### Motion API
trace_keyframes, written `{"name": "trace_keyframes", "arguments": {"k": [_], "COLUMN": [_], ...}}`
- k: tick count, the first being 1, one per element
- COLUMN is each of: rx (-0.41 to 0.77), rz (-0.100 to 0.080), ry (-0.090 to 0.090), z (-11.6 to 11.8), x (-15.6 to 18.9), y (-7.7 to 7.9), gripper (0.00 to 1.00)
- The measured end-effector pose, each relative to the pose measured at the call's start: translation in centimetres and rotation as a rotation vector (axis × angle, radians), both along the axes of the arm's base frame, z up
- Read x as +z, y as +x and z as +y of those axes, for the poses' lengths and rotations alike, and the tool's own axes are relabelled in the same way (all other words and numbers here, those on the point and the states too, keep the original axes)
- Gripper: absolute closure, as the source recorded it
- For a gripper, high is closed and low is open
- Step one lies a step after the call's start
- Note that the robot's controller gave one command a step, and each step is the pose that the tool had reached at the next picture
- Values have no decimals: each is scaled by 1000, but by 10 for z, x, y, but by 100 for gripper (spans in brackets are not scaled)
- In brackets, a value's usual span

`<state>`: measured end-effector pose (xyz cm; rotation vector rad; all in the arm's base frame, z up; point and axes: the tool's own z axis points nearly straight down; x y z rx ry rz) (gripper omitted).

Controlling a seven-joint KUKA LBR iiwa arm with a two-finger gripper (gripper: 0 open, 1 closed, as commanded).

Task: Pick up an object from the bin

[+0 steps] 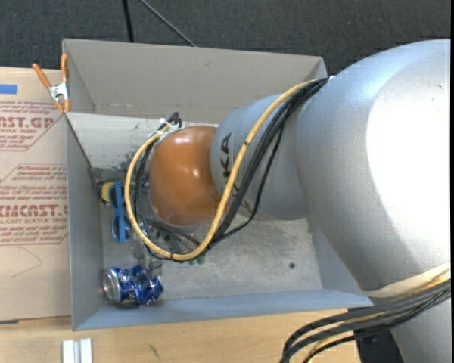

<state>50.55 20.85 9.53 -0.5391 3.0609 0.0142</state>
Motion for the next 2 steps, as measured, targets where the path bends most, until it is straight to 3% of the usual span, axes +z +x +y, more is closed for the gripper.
{"name": "trace_keyframes", "arguments": {"k": [1,2], "rx": [441,472], "rz": [1,16], "ry": [-18,-20], "z": [37,23], "x": [-19,111], "y": [-15,1], "gripper": [100,100]}}
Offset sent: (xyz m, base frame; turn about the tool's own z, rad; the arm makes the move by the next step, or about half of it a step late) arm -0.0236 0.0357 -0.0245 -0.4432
